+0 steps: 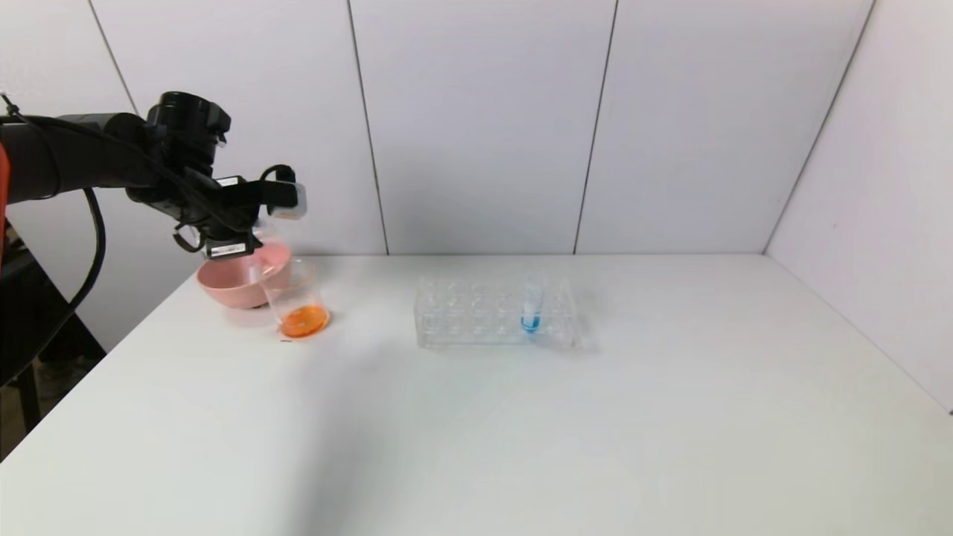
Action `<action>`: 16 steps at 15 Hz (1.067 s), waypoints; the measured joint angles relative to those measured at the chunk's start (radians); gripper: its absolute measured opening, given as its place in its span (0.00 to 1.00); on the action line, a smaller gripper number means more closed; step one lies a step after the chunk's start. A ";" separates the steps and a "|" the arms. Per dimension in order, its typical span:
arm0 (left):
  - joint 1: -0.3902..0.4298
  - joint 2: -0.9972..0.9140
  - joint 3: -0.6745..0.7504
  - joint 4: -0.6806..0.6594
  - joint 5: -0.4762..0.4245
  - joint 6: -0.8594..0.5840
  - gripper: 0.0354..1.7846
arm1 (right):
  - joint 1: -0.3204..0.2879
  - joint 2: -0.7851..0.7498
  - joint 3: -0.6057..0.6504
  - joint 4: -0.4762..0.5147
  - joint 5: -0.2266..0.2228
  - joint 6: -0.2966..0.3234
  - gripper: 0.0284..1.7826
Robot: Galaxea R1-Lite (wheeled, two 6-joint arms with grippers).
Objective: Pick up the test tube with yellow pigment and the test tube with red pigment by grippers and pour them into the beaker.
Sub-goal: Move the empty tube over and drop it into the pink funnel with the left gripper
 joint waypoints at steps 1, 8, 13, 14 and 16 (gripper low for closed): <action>0.009 -0.005 0.001 -0.011 -0.026 -0.059 0.24 | 0.000 0.000 0.000 0.000 0.000 0.000 0.95; 0.050 -0.028 0.005 -0.123 -0.174 -0.466 0.24 | 0.000 0.000 0.000 0.000 0.000 0.000 0.95; 0.057 -0.027 0.006 -0.220 -0.187 -0.700 0.24 | 0.000 0.000 0.000 0.000 0.000 0.000 0.95; 0.057 -0.024 0.006 -0.248 -0.187 -0.753 0.24 | 0.000 0.000 0.000 0.000 0.000 0.000 0.95; 0.057 -0.013 0.009 -0.345 -0.187 -0.865 0.24 | 0.000 0.000 0.000 0.000 0.000 0.000 0.95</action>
